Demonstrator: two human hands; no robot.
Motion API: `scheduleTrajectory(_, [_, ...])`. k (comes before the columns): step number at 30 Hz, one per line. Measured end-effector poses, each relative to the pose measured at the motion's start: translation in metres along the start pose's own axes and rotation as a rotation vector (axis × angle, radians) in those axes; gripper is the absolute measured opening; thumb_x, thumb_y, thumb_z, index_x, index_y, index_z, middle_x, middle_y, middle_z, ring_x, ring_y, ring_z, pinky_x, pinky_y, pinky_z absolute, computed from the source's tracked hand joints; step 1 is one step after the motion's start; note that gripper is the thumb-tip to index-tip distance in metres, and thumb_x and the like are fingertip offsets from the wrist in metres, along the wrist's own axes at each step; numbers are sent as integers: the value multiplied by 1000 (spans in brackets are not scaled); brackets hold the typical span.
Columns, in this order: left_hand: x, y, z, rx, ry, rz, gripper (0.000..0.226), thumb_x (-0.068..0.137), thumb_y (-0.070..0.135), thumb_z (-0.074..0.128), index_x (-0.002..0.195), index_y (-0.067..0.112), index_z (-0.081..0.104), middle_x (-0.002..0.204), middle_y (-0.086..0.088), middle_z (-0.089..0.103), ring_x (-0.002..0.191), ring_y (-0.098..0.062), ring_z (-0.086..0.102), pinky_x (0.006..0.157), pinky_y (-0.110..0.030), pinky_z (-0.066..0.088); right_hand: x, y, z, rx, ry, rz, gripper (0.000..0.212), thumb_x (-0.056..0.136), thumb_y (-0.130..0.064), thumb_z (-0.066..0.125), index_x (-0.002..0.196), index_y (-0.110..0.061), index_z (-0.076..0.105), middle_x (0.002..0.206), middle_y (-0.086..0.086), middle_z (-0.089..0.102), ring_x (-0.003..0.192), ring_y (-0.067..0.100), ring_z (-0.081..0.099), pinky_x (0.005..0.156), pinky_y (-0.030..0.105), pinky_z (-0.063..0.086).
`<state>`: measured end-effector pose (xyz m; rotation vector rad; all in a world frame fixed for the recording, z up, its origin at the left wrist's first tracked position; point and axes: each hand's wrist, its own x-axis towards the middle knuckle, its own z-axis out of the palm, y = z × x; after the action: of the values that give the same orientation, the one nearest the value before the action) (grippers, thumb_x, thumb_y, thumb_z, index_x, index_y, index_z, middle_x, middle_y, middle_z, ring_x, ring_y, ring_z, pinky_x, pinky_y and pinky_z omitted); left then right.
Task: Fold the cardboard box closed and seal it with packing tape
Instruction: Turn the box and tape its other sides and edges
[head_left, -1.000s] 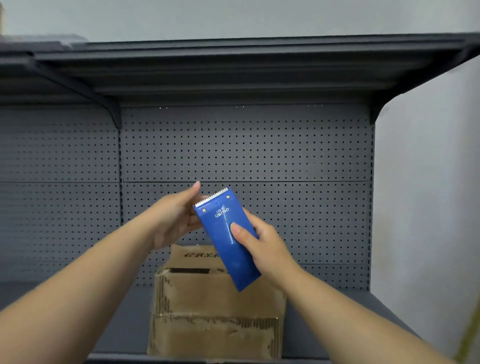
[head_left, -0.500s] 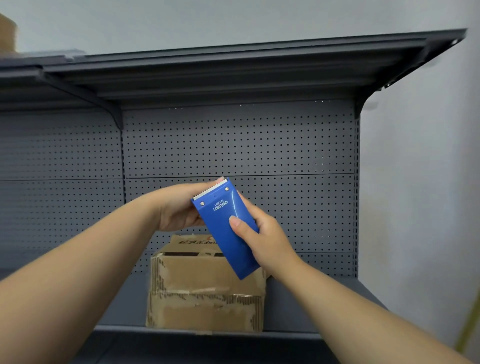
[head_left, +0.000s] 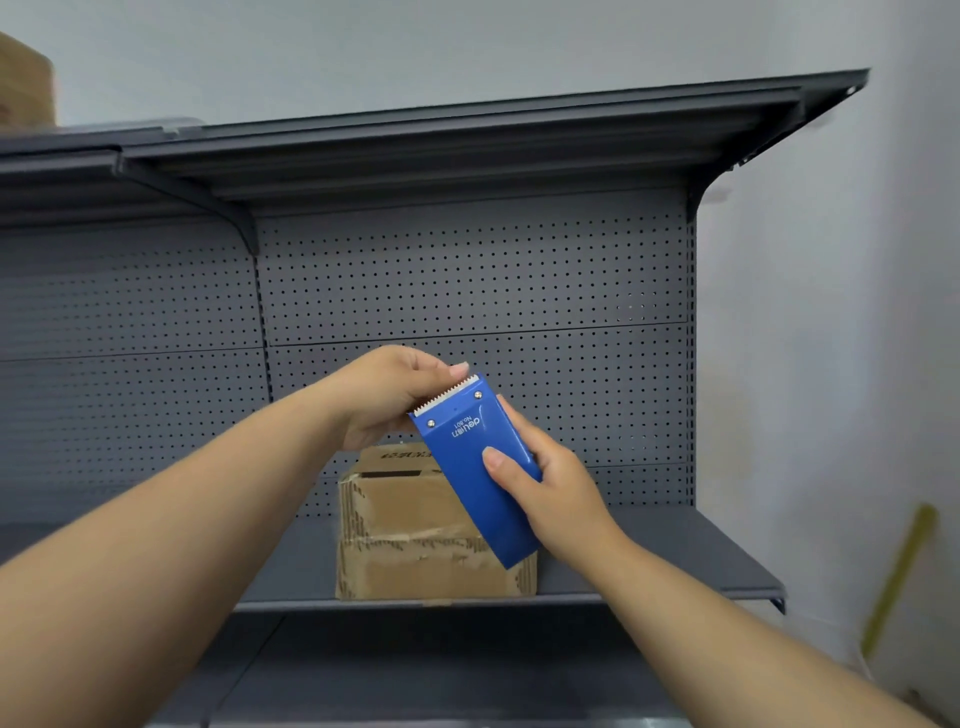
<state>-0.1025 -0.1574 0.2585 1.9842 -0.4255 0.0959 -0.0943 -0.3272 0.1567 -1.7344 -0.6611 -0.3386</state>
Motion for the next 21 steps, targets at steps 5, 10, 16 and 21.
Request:
scheduleTrajectory(5, [-26, 1, 1, -185, -14, -136, 60, 96, 49, 32, 79, 6, 70, 74, -6, 72, 64, -15, 66, 62, -27, 51, -32, -13, 12, -2, 39, 40, 57, 90, -37, 58, 144, -37, 38, 123, -19, 63, 107, -2, 60, 87, 17, 48])
scheduleTrajectory(10, [-42, -1, 3, -82, -133, -214, 44, 81, 49, 55, 84, 7, 67, 78, -6, 69, 67, -16, 62, 67, -27, 52, -60, -21, 23, -25, 70, 77, 63, 83, -47, 58, 143, -36, 40, 131, -22, 57, 114, -1, 57, 97, 27, 46])
scheduleTrajectory(16, [-40, -14, 15, 100, -55, -203, 21, 89, 25, 59, 83, 7, 65, 64, -1, 67, 56, -11, 59, 55, -20, 50, -78, -26, 30, -3, 90, 187, 69, 86, -48, 59, 147, -38, 28, 138, -16, 51, 122, 8, 53, 104, 34, 43])
scheduleTrajectory(21, [-29, -15, 22, 325, -35, -149, 18, 90, 23, 57, 82, 10, 66, 73, -5, 62, 59, -14, 51, 56, -21, 46, -79, -25, 24, 224, -35, 363, 42, 89, -39, 59, 130, -34, 50, 113, -9, 69, 93, 11, 66, 82, 28, 51])
